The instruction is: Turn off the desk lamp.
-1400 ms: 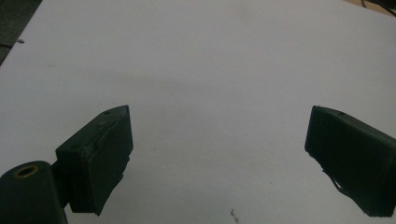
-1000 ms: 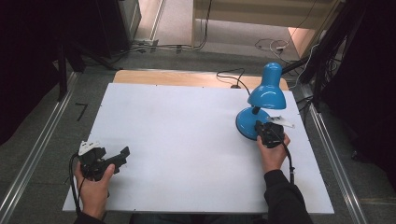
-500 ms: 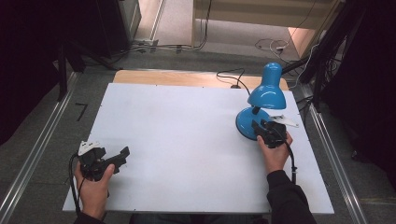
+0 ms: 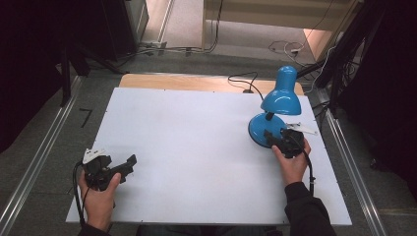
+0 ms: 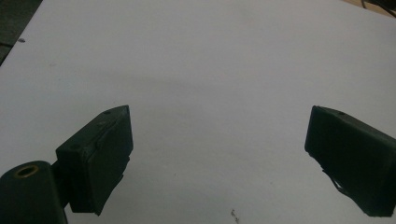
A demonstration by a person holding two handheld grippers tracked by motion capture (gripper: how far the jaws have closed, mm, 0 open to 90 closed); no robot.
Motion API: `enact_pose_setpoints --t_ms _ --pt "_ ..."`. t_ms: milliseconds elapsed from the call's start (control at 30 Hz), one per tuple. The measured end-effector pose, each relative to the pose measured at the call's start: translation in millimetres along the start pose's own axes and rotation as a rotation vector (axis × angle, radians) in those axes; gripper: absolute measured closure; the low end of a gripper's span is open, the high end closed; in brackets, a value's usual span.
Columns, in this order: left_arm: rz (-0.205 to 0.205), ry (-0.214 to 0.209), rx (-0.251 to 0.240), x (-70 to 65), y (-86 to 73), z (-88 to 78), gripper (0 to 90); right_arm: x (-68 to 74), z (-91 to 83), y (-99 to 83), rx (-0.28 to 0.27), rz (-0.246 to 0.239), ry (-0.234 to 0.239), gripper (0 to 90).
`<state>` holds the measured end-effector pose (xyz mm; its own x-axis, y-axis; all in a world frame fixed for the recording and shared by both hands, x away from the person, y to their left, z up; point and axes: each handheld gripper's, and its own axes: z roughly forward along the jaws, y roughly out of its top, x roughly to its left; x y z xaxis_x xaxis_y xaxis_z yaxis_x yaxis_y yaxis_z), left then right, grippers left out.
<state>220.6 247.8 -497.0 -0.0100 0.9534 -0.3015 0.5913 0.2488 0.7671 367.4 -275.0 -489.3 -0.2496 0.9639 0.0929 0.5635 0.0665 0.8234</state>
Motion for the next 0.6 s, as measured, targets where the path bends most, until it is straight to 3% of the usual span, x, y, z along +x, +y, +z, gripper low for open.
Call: enact_pose_setpoints --t_ms 233,600 --pt "0.001 0.0 0.0 0.3 -0.1 -0.5 8.4 -3.3 -1.1 -5.0 0.022 0.006 0.0 26.3" --pt "0.001 0.004 0.0 0.1 -0.2 -0.2 8.4 -7.1 -8.5 -5.5 0.012 0.009 0.0 24.7"
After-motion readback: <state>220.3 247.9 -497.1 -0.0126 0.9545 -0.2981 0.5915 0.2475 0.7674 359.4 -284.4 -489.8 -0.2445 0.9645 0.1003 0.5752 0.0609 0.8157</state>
